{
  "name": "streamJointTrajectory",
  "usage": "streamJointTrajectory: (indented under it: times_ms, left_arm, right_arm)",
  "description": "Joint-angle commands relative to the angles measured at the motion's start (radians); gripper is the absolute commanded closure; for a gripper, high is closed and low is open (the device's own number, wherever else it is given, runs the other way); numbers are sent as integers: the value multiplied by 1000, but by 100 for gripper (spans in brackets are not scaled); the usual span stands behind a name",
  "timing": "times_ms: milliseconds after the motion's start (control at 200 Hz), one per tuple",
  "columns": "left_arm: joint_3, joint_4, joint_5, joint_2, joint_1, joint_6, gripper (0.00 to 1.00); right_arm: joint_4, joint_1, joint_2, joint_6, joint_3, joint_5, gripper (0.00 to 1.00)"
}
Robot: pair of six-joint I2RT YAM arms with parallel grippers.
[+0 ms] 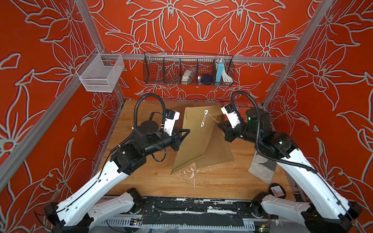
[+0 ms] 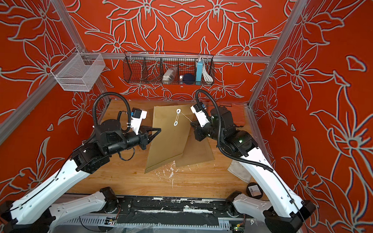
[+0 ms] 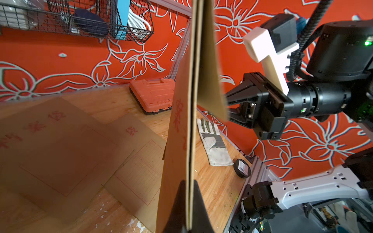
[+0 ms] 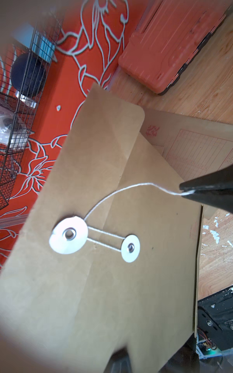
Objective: Open the file bag
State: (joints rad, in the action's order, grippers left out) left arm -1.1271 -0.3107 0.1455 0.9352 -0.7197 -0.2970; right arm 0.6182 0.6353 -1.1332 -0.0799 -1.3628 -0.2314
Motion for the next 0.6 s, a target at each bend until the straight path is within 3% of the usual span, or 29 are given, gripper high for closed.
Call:
streamJointTrajectory:
  times_ms: [0,260,596]
  left_arm:
    - [-43,12,-258,19,-92,70,100]
    - [-54,44,-476,81,-224,120,100]
    - [-63,48,-529,101,-259,152,100]
  right_arm:
    - [-49,6,-1,-30,24,-60,100]
    - [-83,5,23,-64,90,-99,100]
    - [-152,5,47,-106,169,-161,100]
